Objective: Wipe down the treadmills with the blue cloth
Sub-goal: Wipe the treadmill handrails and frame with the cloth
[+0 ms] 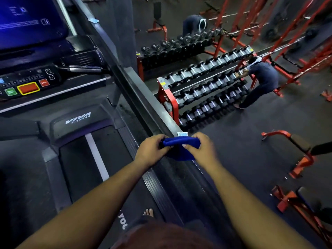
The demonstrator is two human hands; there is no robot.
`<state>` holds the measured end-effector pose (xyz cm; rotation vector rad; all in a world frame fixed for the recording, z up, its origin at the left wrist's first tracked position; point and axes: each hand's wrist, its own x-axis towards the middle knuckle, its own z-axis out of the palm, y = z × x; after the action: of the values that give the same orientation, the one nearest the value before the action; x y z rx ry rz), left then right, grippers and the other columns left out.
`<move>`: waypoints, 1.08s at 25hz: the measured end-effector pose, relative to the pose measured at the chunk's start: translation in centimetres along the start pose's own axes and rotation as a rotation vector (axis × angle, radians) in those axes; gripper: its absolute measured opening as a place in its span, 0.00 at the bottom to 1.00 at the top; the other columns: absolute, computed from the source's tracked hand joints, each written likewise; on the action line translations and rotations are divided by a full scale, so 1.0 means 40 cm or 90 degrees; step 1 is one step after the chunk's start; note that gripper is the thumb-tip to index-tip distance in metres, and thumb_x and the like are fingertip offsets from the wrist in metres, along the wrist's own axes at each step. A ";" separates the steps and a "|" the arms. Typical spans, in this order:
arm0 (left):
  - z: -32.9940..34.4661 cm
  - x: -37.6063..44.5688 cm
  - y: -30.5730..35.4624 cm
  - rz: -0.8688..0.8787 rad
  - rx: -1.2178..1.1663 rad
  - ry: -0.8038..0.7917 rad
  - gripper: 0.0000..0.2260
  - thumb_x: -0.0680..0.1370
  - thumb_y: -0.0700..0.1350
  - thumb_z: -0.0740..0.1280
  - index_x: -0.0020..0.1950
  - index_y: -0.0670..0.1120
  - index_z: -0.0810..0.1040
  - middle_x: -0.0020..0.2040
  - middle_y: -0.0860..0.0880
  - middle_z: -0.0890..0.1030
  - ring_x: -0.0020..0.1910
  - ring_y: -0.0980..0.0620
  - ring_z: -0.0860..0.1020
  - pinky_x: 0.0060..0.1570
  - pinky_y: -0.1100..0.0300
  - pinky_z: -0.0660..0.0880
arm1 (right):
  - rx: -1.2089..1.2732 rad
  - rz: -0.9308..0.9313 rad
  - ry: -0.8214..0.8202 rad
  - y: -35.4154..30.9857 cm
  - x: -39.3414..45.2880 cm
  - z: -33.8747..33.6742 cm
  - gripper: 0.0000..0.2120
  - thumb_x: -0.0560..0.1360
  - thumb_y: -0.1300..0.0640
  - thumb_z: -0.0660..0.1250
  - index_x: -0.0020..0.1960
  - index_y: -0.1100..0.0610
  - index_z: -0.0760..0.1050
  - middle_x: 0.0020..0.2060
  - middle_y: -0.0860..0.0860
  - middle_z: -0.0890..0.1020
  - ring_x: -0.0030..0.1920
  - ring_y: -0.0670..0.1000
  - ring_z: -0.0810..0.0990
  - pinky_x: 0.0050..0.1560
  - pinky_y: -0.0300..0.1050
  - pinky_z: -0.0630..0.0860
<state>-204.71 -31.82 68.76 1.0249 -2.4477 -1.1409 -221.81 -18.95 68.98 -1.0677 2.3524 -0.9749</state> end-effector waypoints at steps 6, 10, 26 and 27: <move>-0.042 0.059 -0.061 -0.067 0.008 0.171 0.08 0.77 0.53 0.68 0.47 0.49 0.76 0.46 0.51 0.76 0.45 0.50 0.74 0.44 0.52 0.74 | -0.122 -0.197 0.020 -0.156 0.191 0.083 0.16 0.70 0.55 0.75 0.54 0.51 0.74 0.57 0.48 0.73 0.60 0.52 0.71 0.57 0.48 0.73; 0.001 0.089 -0.133 -0.186 0.008 0.241 0.10 0.79 0.55 0.64 0.45 0.49 0.74 0.46 0.51 0.74 0.43 0.50 0.74 0.44 0.48 0.75 | -0.219 -0.238 -0.095 -0.178 0.289 0.223 0.25 0.74 0.48 0.71 0.67 0.48 0.65 0.71 0.52 0.64 0.72 0.56 0.64 0.65 0.64 0.69; 0.235 0.249 -0.027 -0.326 -0.468 0.622 0.19 0.67 0.60 0.64 0.51 0.51 0.75 0.47 0.46 0.77 0.48 0.49 0.74 0.63 0.39 0.70 | 0.320 -0.345 -0.452 0.153 0.359 0.326 0.33 0.82 0.40 0.55 0.81 0.53 0.52 0.81 0.50 0.51 0.80 0.45 0.46 0.80 0.50 0.48; 0.245 0.251 -0.016 -0.323 -0.516 0.644 0.16 0.68 0.61 0.63 0.47 0.50 0.76 0.45 0.45 0.78 0.46 0.48 0.75 0.63 0.39 0.72 | 0.340 -0.331 -0.460 0.148 0.351 0.324 0.36 0.80 0.36 0.55 0.81 0.52 0.51 0.81 0.49 0.51 0.79 0.44 0.45 0.80 0.51 0.47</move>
<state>-216.42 -33.45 61.16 1.4387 -0.8550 -1.1467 -226.25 -32.57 55.02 -1.4966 1.1752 -1.0568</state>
